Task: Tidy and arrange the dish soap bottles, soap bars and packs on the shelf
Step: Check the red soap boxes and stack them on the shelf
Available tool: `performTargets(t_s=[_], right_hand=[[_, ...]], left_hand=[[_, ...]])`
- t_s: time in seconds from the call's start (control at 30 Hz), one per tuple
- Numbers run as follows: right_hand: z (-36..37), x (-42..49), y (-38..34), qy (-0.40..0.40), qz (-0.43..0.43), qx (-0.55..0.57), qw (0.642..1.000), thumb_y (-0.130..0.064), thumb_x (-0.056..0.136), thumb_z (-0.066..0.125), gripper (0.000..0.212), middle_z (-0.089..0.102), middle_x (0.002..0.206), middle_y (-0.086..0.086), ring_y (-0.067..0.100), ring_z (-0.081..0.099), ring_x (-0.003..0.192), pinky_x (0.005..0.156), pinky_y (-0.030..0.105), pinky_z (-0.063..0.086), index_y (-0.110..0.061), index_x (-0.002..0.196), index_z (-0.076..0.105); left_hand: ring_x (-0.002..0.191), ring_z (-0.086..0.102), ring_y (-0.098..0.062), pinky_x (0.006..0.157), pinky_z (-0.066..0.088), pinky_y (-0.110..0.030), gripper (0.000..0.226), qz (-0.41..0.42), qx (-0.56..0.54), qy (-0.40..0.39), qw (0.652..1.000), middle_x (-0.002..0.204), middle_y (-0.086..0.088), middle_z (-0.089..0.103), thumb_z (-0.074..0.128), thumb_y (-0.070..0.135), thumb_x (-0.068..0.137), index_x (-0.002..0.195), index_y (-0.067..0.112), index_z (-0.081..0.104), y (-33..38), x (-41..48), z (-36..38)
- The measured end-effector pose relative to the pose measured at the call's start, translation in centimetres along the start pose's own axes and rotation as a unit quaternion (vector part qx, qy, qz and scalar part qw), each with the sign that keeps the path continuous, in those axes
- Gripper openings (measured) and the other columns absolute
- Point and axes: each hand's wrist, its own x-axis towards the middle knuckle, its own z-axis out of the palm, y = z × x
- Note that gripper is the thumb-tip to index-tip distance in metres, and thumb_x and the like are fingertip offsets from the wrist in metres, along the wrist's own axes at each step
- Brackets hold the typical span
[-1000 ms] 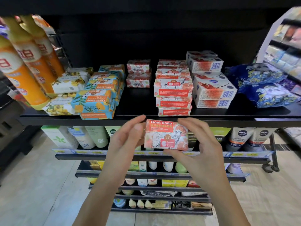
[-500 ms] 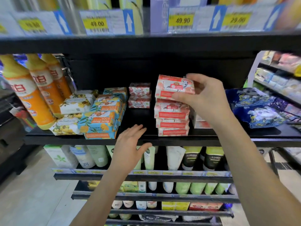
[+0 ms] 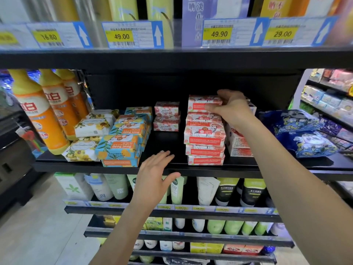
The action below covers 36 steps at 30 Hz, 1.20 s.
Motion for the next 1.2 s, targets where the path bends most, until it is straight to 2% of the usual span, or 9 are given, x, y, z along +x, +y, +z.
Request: performTargets(t_s=[0.13,0.2,0.4,0.5,0.63,0.73,0.87,0.97,1.2], right_hand=[[-1.1,-2.9,0.7,0.034,-0.069,-0.047,0.996,-0.021,0.092,0.076,0.059,0.061,0.140,0.002,0.008,0.057,0.120,0.091,0.017,0.045,-0.010,0.145,0.053],[-1.6,-5.0,1.9,0.073,-0.092,-0.078,0.990,-0.021,0.094,0.074,0.047,0.065,0.135,0.000,0.009,0.059,0.118,0.099,0.024,0.049,-0.012,0.138,0.061],[-2.1,-12.2,6.7,0.150,-0.167,-0.160,0.961,-0.012,0.094,0.072,0.023,0.071,0.109,-0.002,0.011,0.066,0.096,0.089,0.027,0.053,-0.014,0.116,0.074],[-1.7,-13.4,9.9,0.095,-0.173,-0.246,0.949,-0.010,0.091,0.074,0.025,0.070,0.110,0.004,0.021,0.066,0.101,0.092,0.031,0.052,-0.009,0.117,0.074],[-0.7,-13.5,12.6,0.034,-0.156,-0.310,0.937,-0.026,0.092,0.074,0.036,0.067,0.116,0.007,0.028,0.059,0.113,0.096,0.045,0.054,-0.006,0.122,0.073],[-0.4,-13.6,13.4,0.035,-0.162,-0.305,0.938,-0.031,0.088,0.078,0.043,0.066,0.116,0.005,0.025,0.056,0.113,0.100,0.041,0.049,-0.007,0.123,0.072],[-0.1,-13.7,13.9,0.048,-0.154,-0.292,0.943,-0.024,0.080,0.086,0.049,0.065,0.119,0.005,0.024,0.055,0.117,0.102,0.033,0.041,-0.007,0.124,0.072],[0.2,-13.7,13.9,0.063,-0.152,-0.280,0.946,-0.020,0.078,0.088,0.048,0.066,0.117,0.006,0.024,0.055,0.116,0.101,0.032,0.041,-0.006,0.121,0.073],[0.4,-13.6,14.4,0.088,-0.173,-0.257,0.947,-0.017,0.073,0.091,0.047,0.068,0.112,0.006,0.023,0.056,0.110,0.095,0.034,0.045,-0.004,0.116,0.075]], left_hand=[[0.144,0.045,-0.019,0.119,0.020,-0.031,0.065,-0.002,0.001,-0.004,1.000,0.150,0.002,0.055,0.057,0.056,0.089,0.142,0.019,0.060,-0.1,0.0,0.1],[0.144,0.045,-0.020,0.119,0.021,-0.032,0.067,-0.002,0.002,-0.005,1.000,0.150,0.001,0.055,0.054,0.058,0.089,0.142,0.018,0.060,-0.1,0.0,0.2],[0.143,0.047,-0.022,0.118,0.023,-0.034,0.063,-0.001,-0.006,0.009,1.000,0.149,0.000,0.056,0.062,0.053,0.089,0.141,0.017,0.062,-0.1,0.1,0.3],[0.146,0.043,-0.020,0.120,0.023,-0.035,0.060,-0.006,-0.005,-0.002,1.000,0.151,0.001,0.053,0.073,0.043,0.091,0.143,0.018,0.059,0.3,0.2,0.0],[0.142,0.045,-0.017,0.118,0.032,-0.033,0.054,-0.023,-0.017,-0.024,0.999,0.150,0.003,0.054,0.068,0.042,0.095,0.143,0.018,0.058,1.5,1.1,-1.8],[0.132,0.054,-0.016,0.108,0.037,-0.025,0.046,-0.006,-0.010,-0.016,1.000,0.142,0.001,0.060,0.066,0.032,0.098,0.141,0.016,0.060,2.5,3.2,-3.8],[0.126,0.059,-0.024,0.103,0.046,-0.036,0.046,0.022,0.049,-0.001,0.999,0.139,-0.005,0.064,0.069,0.026,0.097,0.141,0.016,0.060,4.0,7.6,-6.8],[0.124,0.059,-0.029,0.101,0.051,-0.042,0.048,0.010,0.097,-0.051,0.994,0.137,-0.008,0.064,0.069,0.030,0.096,0.141,0.020,0.059,4.1,11.6,-8.0],[0.138,0.044,-0.030,0.106,0.040,-0.037,0.062,-0.020,0.219,-0.171,0.960,0.153,-0.012,0.044,0.065,0.038,0.098,0.153,0.019,0.043,2.8,17.2,-7.2]])
